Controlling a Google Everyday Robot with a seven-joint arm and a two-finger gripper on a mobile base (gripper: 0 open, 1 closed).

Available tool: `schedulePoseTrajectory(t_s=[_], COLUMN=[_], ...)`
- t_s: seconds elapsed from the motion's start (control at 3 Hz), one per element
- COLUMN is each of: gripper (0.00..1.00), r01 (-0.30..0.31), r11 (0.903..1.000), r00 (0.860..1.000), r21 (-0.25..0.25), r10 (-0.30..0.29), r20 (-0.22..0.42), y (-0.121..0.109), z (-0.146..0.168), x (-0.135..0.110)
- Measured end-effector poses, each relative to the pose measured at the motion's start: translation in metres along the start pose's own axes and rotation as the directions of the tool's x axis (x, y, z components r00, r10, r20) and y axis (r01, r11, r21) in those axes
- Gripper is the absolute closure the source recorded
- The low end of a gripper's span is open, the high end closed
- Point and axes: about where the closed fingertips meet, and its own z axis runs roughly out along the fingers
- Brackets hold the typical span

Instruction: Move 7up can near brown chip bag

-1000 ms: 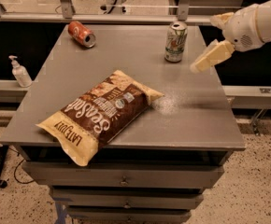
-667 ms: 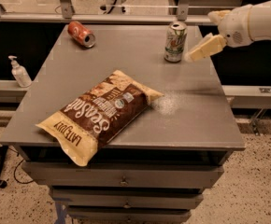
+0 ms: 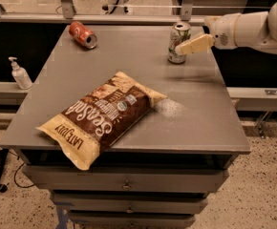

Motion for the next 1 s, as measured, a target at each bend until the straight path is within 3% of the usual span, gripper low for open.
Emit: schedulePoseTrajectory(t_s=[0.33, 0.67, 1.0], gripper=[0.00, 0.14, 0.37], r01=[-0.067, -0.103, -0.119], r11=[0.9977, 0.9938, 0.9882], r00=[0.997, 0.990, 0.984], r21=[-0.006, -0.043, -0.096], r10=[0.067, 0.106, 0.130], r20=[0.046, 0.087, 0.123], y=[-0.004, 0.001, 0.012], z=[0.020, 0.033, 0.037], x=[0.005, 0.004, -0.001])
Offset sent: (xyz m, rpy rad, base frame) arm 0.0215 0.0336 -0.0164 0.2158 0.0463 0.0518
